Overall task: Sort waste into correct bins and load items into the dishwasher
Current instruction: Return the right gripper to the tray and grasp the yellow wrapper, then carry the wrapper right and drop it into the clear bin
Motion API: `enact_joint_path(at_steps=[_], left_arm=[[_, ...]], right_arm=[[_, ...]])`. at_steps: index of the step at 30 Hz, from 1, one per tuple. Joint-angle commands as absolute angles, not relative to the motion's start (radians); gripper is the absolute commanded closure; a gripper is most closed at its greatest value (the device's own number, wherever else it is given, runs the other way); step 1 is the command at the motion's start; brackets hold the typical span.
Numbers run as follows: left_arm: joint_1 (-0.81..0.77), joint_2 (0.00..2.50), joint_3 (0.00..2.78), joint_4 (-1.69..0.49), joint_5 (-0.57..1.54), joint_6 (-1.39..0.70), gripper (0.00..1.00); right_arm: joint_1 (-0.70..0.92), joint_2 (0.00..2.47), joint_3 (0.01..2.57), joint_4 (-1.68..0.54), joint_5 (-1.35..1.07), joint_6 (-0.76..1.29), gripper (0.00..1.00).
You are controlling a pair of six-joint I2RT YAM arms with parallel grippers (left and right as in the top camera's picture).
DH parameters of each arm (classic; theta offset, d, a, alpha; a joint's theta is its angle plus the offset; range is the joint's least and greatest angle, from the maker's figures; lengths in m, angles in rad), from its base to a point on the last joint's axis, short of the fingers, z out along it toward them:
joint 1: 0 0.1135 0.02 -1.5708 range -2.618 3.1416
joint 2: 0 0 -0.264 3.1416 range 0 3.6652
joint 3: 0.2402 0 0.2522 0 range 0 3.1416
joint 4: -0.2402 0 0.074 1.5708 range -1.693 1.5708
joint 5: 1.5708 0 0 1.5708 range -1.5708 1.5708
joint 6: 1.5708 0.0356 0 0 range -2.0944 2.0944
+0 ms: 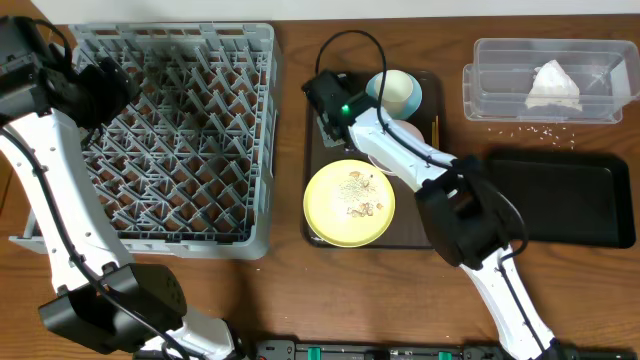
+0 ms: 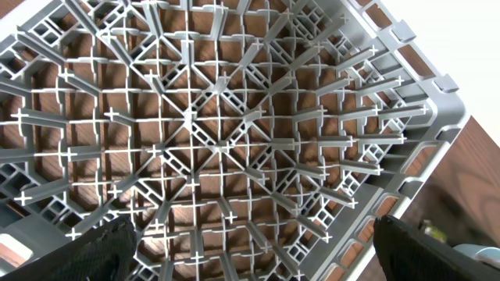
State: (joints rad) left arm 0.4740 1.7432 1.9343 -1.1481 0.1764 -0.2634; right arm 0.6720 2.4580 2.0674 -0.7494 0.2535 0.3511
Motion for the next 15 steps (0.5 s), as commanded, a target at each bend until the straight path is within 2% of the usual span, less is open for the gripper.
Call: enact_joint_path(at_steps=[1,9,15], left_arm=[[0.472,1.745,1.93,-1.151,0.171,-0.268,0.02],[0.472,1.745,1.93,-1.151,0.171,-0.268,0.02],[0.472,1.745,1.93,-1.151,0.171,-0.268,0.02]], right_arm=[[0.665,2.371,2.196,-0.783,0.258,0.367,0.99],[0.522,2.219,2.309,-0.858,0.266,0.416,0.99],[0.315,2.137,2.309,-1.013,0.27,0.646,0.99]])
